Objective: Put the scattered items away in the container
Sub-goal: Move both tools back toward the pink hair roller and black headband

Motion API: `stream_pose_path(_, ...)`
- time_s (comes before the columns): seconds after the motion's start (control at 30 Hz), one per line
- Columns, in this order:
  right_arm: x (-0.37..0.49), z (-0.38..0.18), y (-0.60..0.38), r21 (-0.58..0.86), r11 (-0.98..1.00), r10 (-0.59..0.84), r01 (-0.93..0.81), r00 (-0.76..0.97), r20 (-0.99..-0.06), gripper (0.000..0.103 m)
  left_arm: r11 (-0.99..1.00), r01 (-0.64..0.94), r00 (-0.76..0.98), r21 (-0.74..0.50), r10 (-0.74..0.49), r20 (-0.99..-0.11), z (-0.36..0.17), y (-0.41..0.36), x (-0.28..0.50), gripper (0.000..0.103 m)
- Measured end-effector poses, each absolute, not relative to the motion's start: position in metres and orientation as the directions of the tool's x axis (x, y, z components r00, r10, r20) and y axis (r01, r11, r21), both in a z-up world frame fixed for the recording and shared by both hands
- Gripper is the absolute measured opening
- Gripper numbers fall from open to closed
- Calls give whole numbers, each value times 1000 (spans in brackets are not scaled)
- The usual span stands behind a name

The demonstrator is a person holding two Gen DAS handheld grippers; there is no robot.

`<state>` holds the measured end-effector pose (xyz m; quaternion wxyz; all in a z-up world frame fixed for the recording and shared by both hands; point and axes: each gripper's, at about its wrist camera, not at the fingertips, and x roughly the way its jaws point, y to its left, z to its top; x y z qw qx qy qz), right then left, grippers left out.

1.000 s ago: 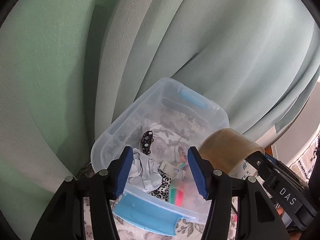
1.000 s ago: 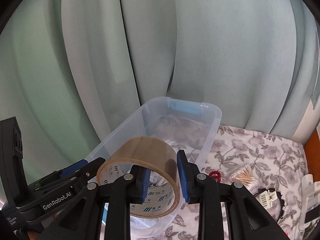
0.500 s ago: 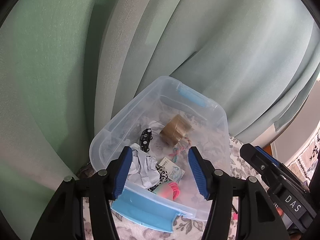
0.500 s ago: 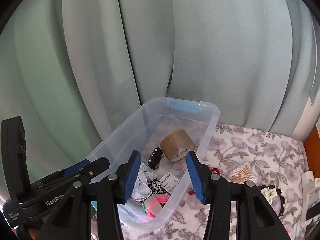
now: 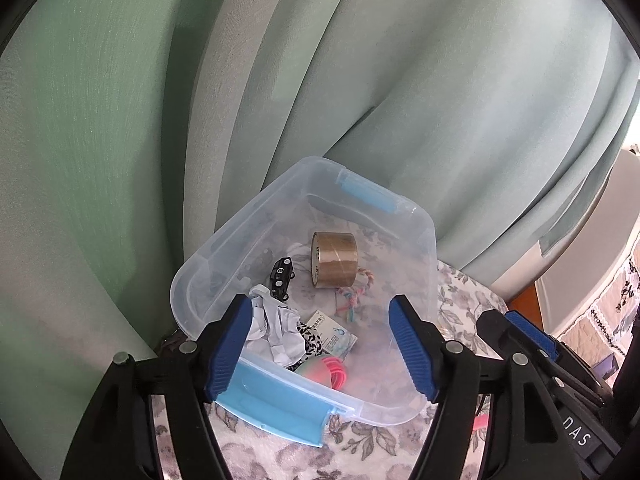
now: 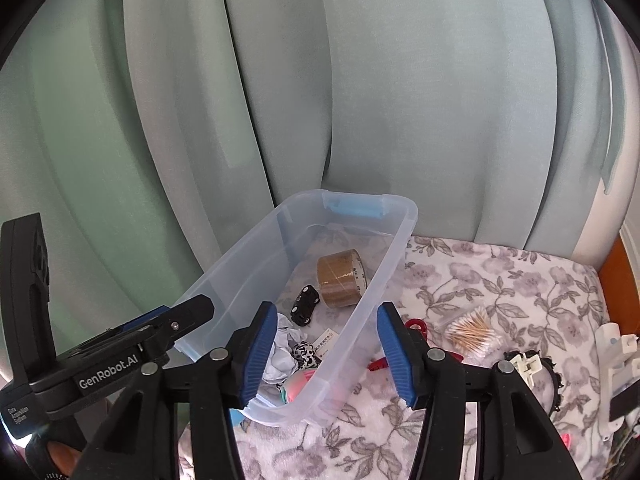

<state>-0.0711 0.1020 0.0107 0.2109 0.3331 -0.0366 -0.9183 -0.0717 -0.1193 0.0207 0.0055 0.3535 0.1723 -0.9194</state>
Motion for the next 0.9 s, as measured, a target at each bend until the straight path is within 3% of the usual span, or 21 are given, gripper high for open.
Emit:
stream_pose_path(0.63, -39, 10, 150, 240, -909, -417, 342, -716, -560, 103, -978, 107, -754, -176, 36, -656, 42, -69, -51, 81)
stream_pose_path(0.9, -27, 6, 186, 250, -922, -386, 295, -752, -535, 103, -991, 27, -767, -132, 64, -638, 49, -30, -42, 81)
